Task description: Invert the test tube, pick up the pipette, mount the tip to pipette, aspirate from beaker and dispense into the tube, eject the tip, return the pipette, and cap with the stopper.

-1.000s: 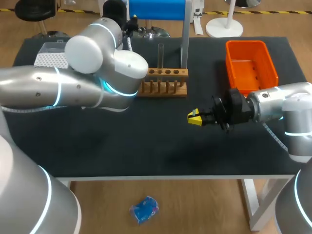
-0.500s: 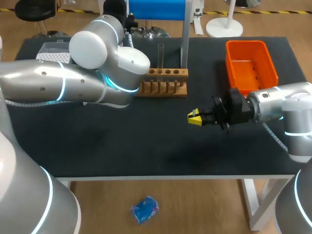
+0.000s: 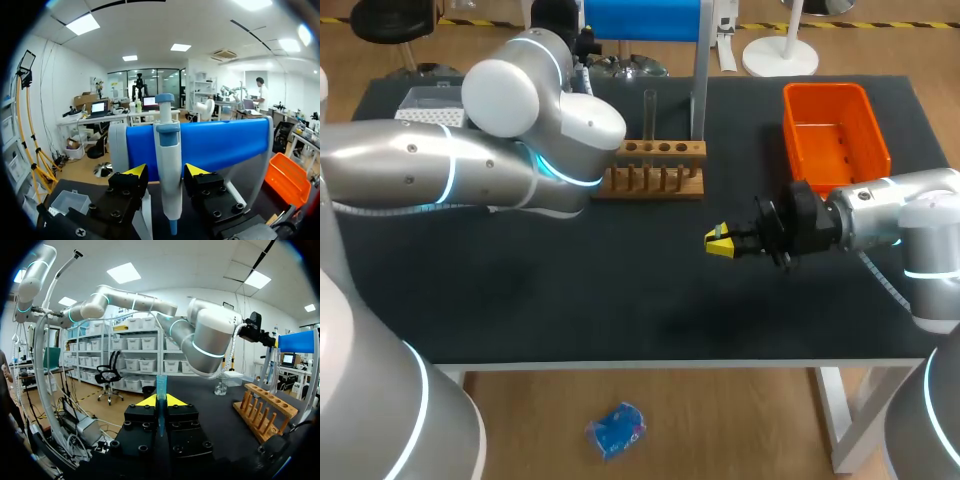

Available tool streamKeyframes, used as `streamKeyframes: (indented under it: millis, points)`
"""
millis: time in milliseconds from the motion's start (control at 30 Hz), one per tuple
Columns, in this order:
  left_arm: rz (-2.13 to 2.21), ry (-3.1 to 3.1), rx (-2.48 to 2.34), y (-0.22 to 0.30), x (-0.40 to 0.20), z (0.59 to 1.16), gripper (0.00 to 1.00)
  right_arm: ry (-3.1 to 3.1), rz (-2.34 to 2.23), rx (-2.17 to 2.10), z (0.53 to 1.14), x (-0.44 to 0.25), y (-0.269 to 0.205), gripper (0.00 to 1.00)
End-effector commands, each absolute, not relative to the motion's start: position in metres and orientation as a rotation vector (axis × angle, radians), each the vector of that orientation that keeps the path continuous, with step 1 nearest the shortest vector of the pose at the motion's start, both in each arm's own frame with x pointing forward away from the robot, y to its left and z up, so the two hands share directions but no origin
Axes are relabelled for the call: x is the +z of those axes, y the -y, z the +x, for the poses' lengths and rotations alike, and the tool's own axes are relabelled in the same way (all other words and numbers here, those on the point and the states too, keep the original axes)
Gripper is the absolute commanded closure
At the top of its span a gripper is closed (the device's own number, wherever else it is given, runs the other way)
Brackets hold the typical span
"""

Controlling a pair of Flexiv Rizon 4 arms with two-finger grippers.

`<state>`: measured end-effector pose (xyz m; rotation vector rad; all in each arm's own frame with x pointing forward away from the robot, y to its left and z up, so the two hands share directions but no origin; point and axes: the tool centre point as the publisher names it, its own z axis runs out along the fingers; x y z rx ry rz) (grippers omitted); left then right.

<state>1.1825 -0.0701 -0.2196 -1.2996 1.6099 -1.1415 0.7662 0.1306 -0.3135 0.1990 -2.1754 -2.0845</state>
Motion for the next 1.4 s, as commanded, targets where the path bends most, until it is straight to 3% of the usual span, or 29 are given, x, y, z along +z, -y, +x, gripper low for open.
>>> streamKeyframes:
  millis: [33,500,600,800,867,967,1400]
  points:
    - [-1.3,-1.602,-1.139,0.073,-0.223,1.188,0.55,2.178,0.199,-2.082,0.766,-0.313,-0.131,1.0]
    - [-1.31,-1.589,-1.127,0.074,-0.225,1.193,0.58,2.178,0.199,-2.082,0.766,-0.313,-0.131,1.0]
    - [-1.31,-1.587,-1.124,0.074,-0.225,1.193,0.69,2.178,0.199,-2.082,0.766,-0.313,-0.131,1.0]
    - [-1.315,-1.589,-1.116,0.075,-0.227,1.193,0.76,2.178,0.199,-2.082,0.766,-0.313,-0.131,1.0]
    - [-1.32,-1.588,-1.114,0.075,-0.227,1.193,0.93,2.178,0.199,-2.082,0.766,-0.313,-0.131,1.0]
    - [-1.326,-1.583,-1.111,0.074,-0.227,1.194,1.0,2.178,0.199,-2.082,0.766,-0.313,-0.131,1.0]
    - [-1.334,-1.559,-1.113,0.07,-0.213,1.188,1.0,2.178,0.199,-2.082,0.766,-0.313,-0.131,1.0]
